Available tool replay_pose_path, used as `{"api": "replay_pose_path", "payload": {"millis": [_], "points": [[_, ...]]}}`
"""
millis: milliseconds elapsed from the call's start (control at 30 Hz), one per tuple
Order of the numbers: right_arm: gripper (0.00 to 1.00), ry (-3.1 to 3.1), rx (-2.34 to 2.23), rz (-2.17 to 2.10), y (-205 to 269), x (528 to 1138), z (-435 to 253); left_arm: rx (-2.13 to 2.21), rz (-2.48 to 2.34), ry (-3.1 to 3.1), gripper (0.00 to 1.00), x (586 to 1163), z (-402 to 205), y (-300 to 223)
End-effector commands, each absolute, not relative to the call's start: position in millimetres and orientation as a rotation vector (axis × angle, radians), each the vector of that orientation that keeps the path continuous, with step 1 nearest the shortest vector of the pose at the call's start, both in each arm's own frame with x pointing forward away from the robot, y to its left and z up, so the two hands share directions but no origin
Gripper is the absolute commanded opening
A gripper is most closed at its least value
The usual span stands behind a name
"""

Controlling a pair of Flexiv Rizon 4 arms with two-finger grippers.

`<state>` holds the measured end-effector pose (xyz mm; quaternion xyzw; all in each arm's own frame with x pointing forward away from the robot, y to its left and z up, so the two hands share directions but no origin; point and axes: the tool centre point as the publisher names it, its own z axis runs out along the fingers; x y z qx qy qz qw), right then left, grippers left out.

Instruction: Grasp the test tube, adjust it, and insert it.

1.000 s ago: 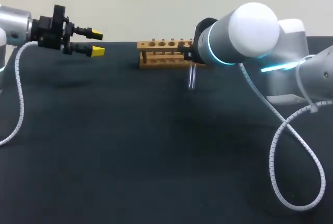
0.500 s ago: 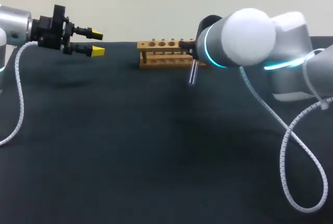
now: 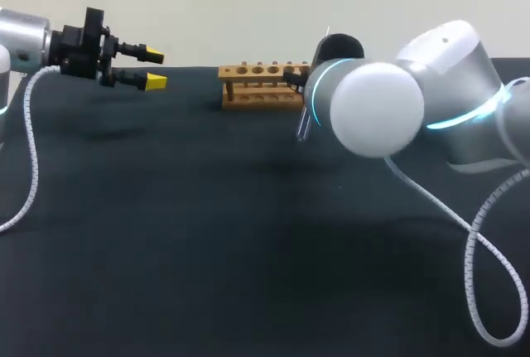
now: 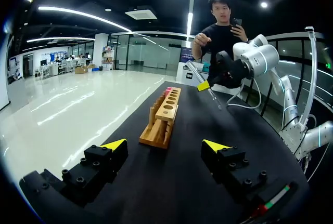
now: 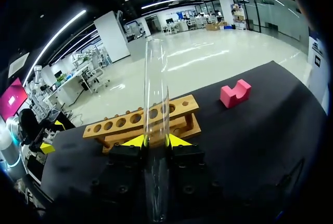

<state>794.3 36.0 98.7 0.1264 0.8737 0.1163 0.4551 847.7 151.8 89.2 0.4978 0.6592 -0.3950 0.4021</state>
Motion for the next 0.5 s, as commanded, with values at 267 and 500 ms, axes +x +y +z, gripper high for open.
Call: {"api": "replay_pose_path", "payload": {"millis": [267, 500], "points": [[0.0, 2.074, 0.288, 0.307, 17, 780, 108, 1.259, -0.997, 1.662, 1.0, 847, 88, 152], [0.0, 2.043, 0.298, 0.285, 13, 782, 111, 1.259, -0.997, 1.662, 1.0, 847, 88, 152]]}}
